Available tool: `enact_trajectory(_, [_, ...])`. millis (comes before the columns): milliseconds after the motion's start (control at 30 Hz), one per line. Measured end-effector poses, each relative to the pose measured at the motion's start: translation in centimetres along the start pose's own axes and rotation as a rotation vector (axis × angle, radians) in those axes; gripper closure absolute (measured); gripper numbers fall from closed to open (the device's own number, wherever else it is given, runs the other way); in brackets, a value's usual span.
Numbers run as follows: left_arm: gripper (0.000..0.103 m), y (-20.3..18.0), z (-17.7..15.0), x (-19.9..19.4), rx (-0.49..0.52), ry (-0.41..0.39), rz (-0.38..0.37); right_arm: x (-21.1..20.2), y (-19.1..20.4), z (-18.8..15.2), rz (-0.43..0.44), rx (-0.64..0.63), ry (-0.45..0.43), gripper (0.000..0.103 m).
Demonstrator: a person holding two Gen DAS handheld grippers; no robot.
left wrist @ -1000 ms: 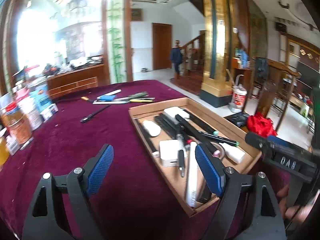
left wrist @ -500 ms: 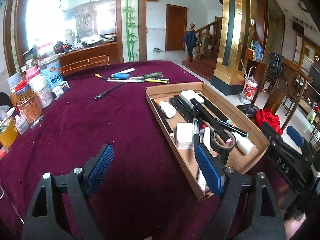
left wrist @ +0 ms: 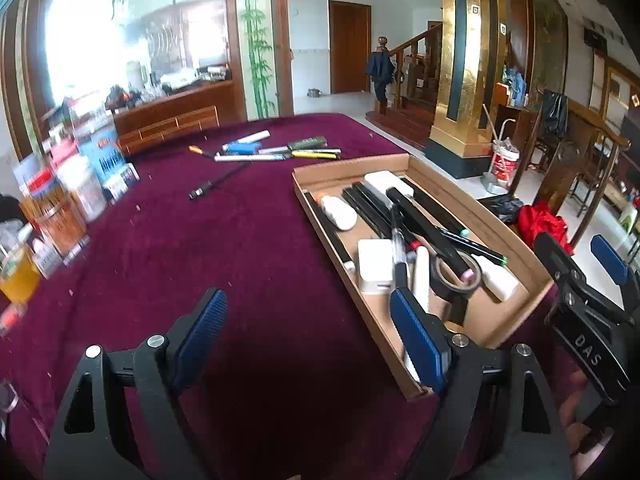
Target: Organize rigid objects
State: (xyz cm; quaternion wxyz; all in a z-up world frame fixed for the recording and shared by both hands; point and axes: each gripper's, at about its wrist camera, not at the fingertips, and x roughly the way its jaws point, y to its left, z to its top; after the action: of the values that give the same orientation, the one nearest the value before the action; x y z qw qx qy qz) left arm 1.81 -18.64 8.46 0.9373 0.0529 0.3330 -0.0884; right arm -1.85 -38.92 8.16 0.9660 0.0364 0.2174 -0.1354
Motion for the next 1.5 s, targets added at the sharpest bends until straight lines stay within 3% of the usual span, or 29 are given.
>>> enact_trajectory(67, [0.019, -0.4, 0.1, 0.1, 0.034, -0.006, 0.003, 0.1, 0.3, 0.0, 0.011, -0.009, -0.001, 0.01])
enact_trajectory(200, [0.019, -0.5, 0.1, 1.1, 0.03, 0.04, -0.068, 0.7, 1.0, -0.1, 0.026, -0.04, 0.028, 0.009])
enact_trajectory(500, [0.019, -1.4, -0.1, 1.7, 0.075, 0.006, 0.043, 1.4, 1.1, -0.2, 0.029, -0.046, 0.077, 0.009])
enact_trajectory(767, [0.019, -1.3, -0.3, 2.1, 0.091, 0.036, 0.024, 1.1, 2.3, 0.0, 0.0, -0.098, 0.042, 0.003])
enact_trajectory(1333, [0.019, -1.0, -0.4, 2.9, 0.086, 0.085, -0.016, 1.8, 3.1, 0.3, -0.022, -0.123, 0.047, 0.002])
enact_trajectory(1500, [0.019, -1.0, -0.5, 2.8, 0.092, 0.066, 0.008, 1.5, 3.1, 0.3, -0.017, -0.124, 0.031, 0.002])
